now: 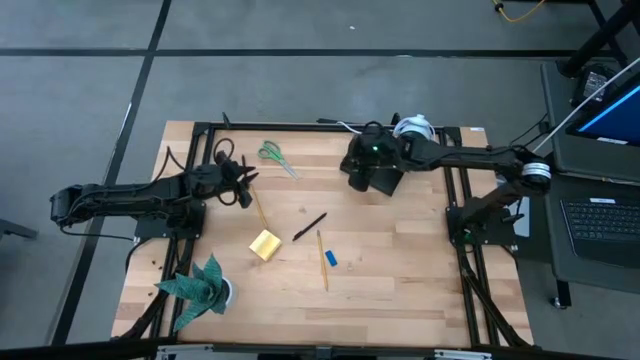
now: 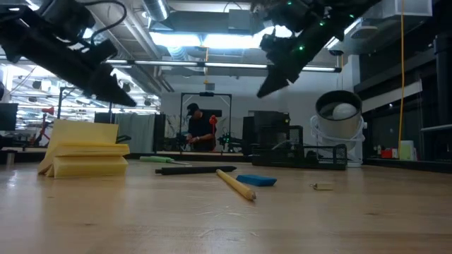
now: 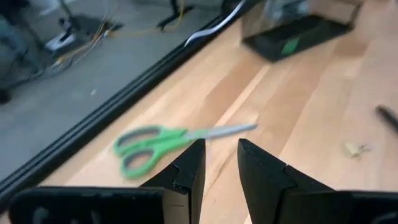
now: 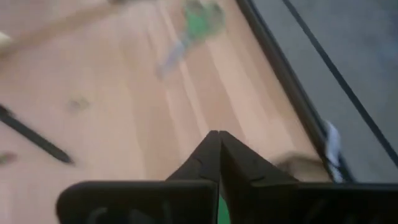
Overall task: Pick and place office supplies into organizer
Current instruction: Put the top black pen into the metal mesh desk organizer
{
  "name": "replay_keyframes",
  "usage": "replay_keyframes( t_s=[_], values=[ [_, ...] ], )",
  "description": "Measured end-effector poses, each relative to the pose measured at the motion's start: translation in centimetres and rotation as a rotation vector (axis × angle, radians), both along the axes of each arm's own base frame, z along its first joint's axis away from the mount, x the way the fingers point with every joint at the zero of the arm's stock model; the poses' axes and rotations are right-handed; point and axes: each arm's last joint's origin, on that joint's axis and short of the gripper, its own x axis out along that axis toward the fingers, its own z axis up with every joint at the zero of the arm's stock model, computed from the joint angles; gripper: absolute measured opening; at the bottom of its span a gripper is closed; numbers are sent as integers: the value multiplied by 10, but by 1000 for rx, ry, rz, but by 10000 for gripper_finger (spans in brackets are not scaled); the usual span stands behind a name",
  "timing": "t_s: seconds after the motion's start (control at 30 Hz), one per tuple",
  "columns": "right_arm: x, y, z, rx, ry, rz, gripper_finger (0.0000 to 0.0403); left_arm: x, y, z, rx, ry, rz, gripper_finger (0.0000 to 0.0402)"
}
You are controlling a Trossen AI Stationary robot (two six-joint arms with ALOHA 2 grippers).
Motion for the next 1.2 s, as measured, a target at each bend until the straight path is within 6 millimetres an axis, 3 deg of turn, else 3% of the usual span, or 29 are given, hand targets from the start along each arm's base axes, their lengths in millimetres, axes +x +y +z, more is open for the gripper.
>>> replay_keyframes(
  t_s=[0.2,0.37,0.6,0.87,1.2],
  values=[
    [-8,7,-16,-17,-174,121,33,-3,1,-4,-82,-30,112,88],
    [-9,7,-19,-22,-183,119,31,-7,3,-5,-154,-82,253,88],
    [-8,6,-16,-79,-202,148,20,-9,11,19,-279,20,423,88],
    [-8,4,-14,-116,-210,156,11,11,28,35,-401,119,510,89],
    [-8,3,-15,-127,-194,164,21,28,51,2,-584,271,611,106]
  ],
)
